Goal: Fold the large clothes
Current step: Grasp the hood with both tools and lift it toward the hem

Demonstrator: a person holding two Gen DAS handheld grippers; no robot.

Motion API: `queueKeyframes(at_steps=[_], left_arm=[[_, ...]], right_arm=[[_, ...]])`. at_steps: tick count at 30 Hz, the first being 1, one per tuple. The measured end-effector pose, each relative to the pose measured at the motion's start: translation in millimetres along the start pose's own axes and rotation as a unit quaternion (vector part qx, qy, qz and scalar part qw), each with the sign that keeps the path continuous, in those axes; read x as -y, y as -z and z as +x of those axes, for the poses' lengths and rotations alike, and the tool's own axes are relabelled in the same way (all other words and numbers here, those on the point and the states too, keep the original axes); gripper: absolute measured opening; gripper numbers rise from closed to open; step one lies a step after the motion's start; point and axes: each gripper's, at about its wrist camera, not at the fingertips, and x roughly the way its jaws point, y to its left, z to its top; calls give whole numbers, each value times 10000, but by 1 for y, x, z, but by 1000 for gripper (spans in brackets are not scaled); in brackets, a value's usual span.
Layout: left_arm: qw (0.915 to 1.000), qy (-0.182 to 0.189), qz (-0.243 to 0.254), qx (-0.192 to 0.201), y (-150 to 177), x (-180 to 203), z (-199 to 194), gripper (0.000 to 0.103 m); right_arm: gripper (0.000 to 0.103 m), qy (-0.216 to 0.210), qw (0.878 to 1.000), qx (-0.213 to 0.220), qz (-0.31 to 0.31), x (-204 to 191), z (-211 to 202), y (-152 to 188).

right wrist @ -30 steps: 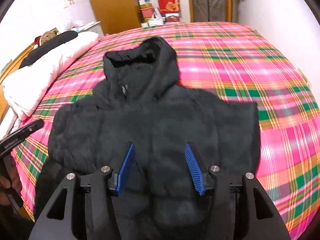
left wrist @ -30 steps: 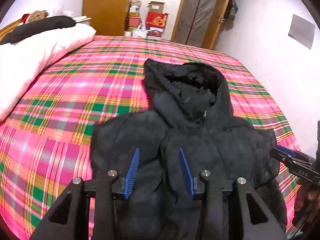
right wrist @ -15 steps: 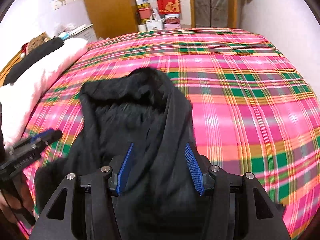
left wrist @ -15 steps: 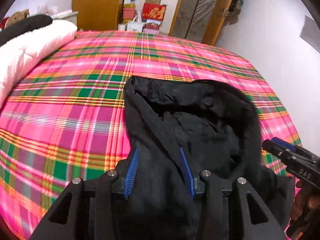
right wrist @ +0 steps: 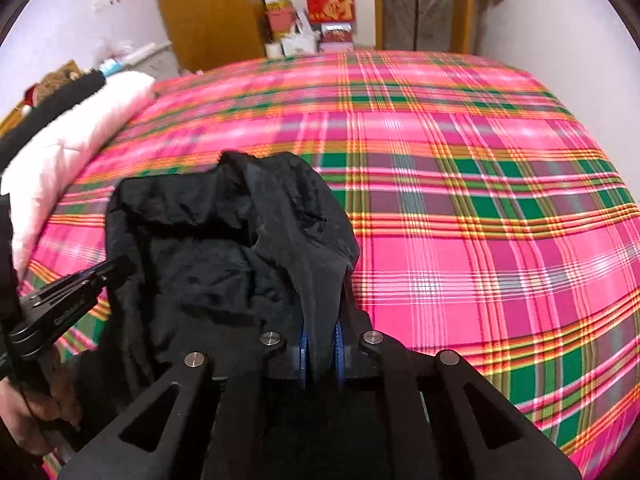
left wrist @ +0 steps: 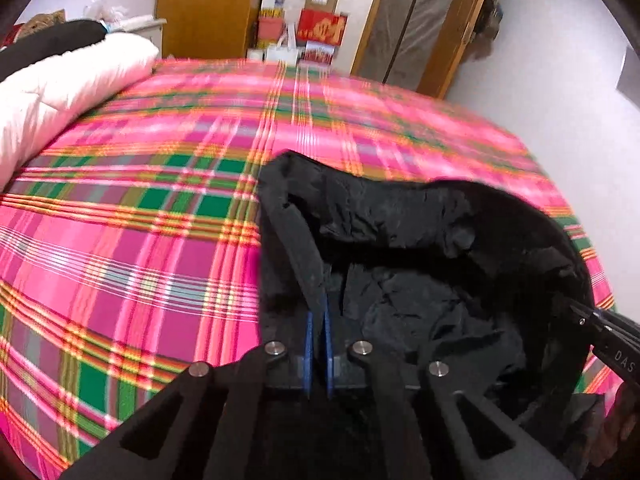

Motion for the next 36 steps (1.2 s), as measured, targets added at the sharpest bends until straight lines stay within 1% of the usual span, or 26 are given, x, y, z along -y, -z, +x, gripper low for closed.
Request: queueKeyframes(at_steps=[3,5,7,9,10,11,13,14,15,16,17,20,22,24,26,29,32,33,34,36], left_arm=[[9993,160,-33,342,1,1,-47,4],[9980,289,-32,561,5,2,-83,4],[9959,452,-53,778,13,3,-119,4],[9928,656,-124,992,28,1,-160,4],[9915,739,-139,1063,37,1,-177,4],[9904,791,-138,1124,47,1,-192,4],[9891,870,-115,1182,73,1,-219,4],[9892,872,-112,1174,88,1,-229,4],[9892,893,-131,1155,100,0,-236,4],[9898,907,-158,1090,113,-2,-241,4],[9906,887,-187,1021,127,-5,-244,4],[9929,846,-359,753,164,-15,-247,5],[9943,792,-468,539,186,-23,-245,5],[9953,727,-550,316,203,-31,-243,5],[9959,667,-601,103,221,-38,-246,7],[9966,538,-611,-136,241,-48,-254,7],[9970,411,-613,-222,260,-58,-270,7],[9972,311,-626,-259,266,-62,-275,7],[9970,259,-681,-275,271,-67,-281,7],[9956,177,-883,-248,279,-77,-292,7]], right_arm=[[9,-195,9995,220,102,0,-36,6],[8,-308,9987,372,165,0,-65,16],[8,-430,9972,548,264,-1,-100,33],[8,-556,9955,669,373,-2,-126,50],[8,-633,9942,729,472,-2,-143,64],[8,-680,9933,759,542,-1,-151,72],[8,-790,9909,755,784,3,-172,102],[8,-792,9907,731,831,4,-175,111],[8,-806,9905,677,891,5,-180,126],[8,-827,9903,597,948,6,-182,142],[8,-826,9904,536,974,8,-182,149],[8,-797,9907,243,1075,12,-181,190],[9,-833,9902,84,1121,14,-179,210],[10,-920,9892,-34,1144,17,-178,224],[14,-917,9894,-144,1116,18,-179,234],[16,-749,9914,-334,1018,24,-180,249],[23,-715,9899,-406,1156,40,-190,266],[29,-683,9894,-414,1216,45,-193,270],[39,-674,9880,-382,1336,53,-198,274],[51,-782,9835,-292,1603,63,-205,278]])
